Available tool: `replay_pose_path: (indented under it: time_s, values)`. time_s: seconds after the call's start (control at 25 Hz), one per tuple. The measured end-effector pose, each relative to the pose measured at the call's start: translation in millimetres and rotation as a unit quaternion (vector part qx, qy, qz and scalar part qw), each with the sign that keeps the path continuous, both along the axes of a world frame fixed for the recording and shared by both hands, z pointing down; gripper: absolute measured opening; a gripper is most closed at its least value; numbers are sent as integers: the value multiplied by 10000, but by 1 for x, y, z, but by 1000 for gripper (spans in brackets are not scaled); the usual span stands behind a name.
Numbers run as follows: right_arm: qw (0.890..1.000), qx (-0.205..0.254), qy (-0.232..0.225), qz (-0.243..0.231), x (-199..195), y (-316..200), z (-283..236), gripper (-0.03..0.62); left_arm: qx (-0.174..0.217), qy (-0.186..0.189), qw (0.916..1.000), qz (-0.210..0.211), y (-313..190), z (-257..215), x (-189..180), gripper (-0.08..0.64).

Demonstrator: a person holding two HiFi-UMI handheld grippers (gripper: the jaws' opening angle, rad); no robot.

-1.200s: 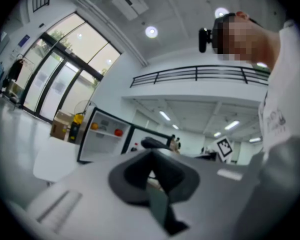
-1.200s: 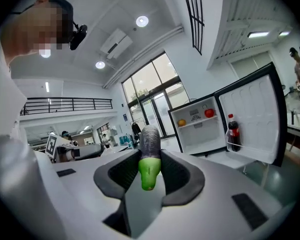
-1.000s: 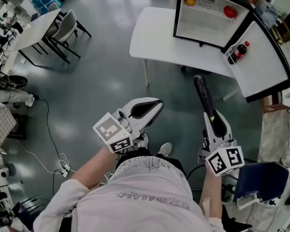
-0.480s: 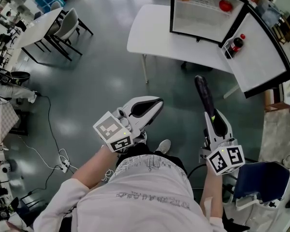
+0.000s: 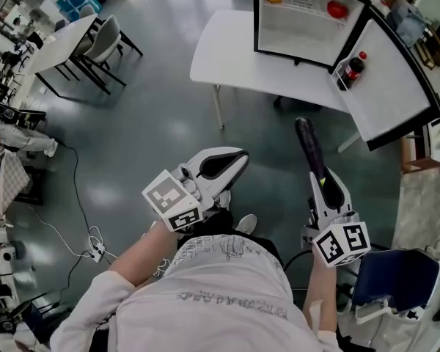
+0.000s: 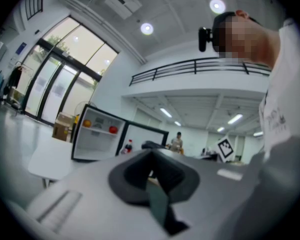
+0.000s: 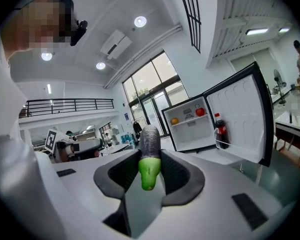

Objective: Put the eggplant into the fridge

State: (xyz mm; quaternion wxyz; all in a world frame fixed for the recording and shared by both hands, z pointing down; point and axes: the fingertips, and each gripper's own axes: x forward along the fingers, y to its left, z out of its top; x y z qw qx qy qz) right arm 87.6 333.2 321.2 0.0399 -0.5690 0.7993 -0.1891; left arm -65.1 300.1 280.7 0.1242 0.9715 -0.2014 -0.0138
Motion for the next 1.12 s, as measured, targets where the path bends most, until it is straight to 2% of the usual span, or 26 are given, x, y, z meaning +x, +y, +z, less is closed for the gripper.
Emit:
replay_pose_path:
  time_s: [0.2,0.6,1.12]
  values:
    - [9999,23,-114,-18,6,-8,-1,135,19,0,10000,10,-7,1,7,8]
    - [9999,22,-29,-145,9,-40,2,135,-1,62,10000,-18,-37,6,13,8]
    - [9998,-187,36,-69,18,-119,20,135,-237,164,9996,58,-122,27,25,8]
